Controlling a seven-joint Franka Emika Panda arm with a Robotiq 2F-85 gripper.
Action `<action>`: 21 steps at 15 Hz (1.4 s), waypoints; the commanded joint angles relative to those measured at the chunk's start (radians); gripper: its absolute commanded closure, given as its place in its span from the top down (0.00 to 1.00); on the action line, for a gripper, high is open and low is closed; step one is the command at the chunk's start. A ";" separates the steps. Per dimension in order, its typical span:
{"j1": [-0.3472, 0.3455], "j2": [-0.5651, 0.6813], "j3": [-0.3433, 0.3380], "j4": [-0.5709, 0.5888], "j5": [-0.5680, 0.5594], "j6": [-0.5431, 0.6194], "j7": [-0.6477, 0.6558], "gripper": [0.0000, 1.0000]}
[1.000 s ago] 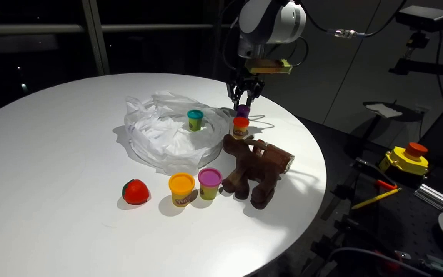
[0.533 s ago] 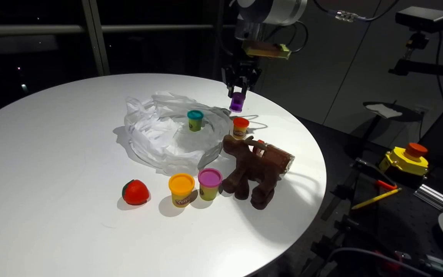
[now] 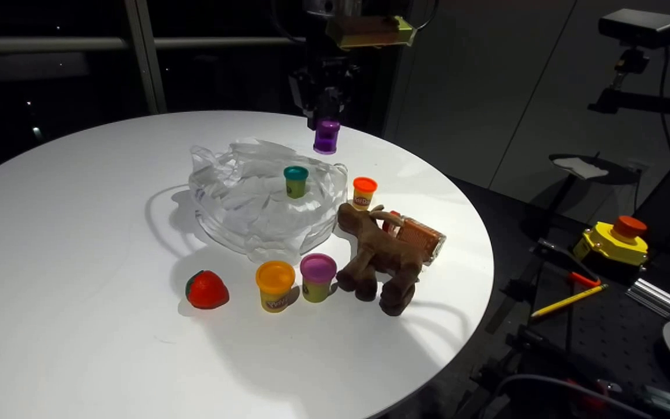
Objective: Place the containers, strawberry toy and deer toy inside the white plastic bag
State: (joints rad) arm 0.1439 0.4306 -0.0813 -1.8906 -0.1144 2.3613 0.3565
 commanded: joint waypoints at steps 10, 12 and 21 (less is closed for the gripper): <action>-0.052 0.077 0.098 -0.125 0.137 0.203 -0.089 0.24; -0.058 0.088 0.117 -0.126 0.169 0.222 -0.122 0.24; -0.041 0.125 0.089 -0.121 0.146 0.270 -0.138 0.76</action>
State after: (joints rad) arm 0.1070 0.5710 0.0054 -2.0066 0.0247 2.6041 0.2447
